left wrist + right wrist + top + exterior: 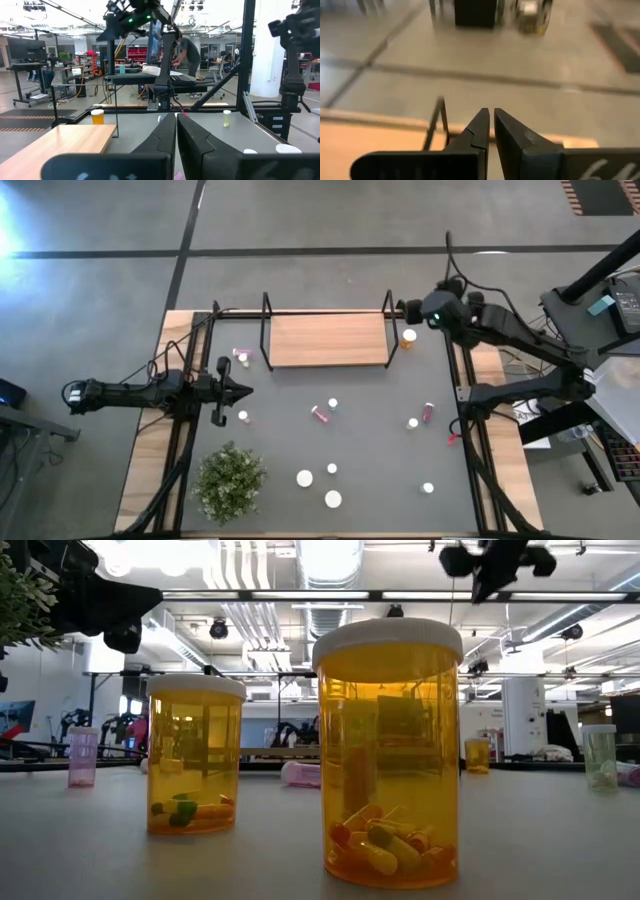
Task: Pick and place medicine bottles onto shelf by color
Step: Put the top right orange pill bottle on the shelf
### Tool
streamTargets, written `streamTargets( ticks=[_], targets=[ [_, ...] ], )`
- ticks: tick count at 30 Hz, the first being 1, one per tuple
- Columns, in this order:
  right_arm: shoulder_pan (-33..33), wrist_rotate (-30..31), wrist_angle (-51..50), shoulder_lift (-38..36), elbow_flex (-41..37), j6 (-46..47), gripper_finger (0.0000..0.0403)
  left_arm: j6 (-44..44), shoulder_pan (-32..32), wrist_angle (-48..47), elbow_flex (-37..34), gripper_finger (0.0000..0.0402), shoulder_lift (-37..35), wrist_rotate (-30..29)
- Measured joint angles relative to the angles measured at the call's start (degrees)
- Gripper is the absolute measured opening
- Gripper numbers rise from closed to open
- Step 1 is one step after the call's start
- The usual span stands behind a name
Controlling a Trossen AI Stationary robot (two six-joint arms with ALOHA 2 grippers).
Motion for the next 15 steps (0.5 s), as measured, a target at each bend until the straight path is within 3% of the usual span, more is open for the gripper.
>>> streamTargets(
  ticks=[6,15],
  targets=[
    [-9.74,-13.65,-3.92,3.68,0.32,-0.19,0.0018,0.01,0.00,0.00,0.00,0.0000,0.01,0.00],
    [-17.05,-13.95,-10.84,8.52,0.28,-2.66,0.0018,0.00,0.02,0.00,0.00,0.0000,0.00,0.00]
  ],
)
